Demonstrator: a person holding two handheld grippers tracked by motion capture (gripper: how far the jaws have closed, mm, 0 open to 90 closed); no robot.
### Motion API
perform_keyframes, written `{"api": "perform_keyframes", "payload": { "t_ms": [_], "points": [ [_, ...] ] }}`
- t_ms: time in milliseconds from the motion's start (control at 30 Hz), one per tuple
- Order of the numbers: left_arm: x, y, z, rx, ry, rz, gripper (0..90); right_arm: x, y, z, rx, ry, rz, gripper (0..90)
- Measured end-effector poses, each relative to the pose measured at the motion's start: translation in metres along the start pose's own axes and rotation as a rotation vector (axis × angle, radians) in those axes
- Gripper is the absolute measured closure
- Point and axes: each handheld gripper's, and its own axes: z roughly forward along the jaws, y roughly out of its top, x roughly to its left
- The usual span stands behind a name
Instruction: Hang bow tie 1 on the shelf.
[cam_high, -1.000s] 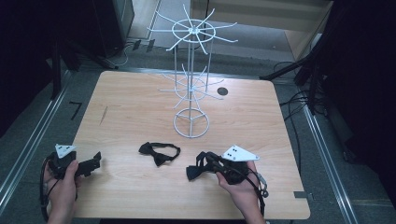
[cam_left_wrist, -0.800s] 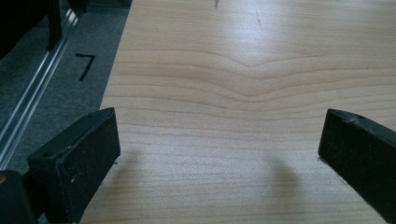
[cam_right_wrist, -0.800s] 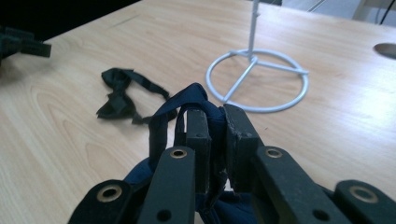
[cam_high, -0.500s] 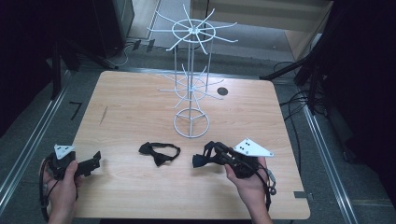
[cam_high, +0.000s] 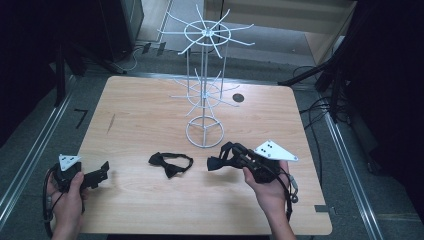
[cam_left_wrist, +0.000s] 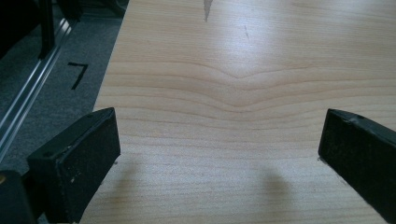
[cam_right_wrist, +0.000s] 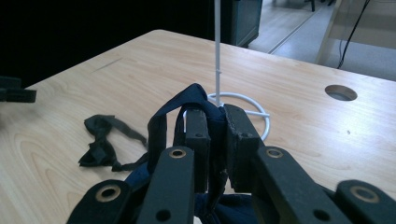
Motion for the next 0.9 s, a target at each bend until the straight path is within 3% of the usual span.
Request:
{"api": "perform_keyframes", "payload": {
  "t_ms": [533,900],
  "points": [
    [0.001,0.0,0.0,0.009,-0.002,0.006,0.0,-0.016,0.024,-0.002,-0.036,-0.039,0.011,82.5],
    [0.001,0.0,0.001,0.01,-0.005,0.004,0.0,-0.031,0.043,0.0,-0.056,-0.084,-0.008,82.4]
  ]
}}
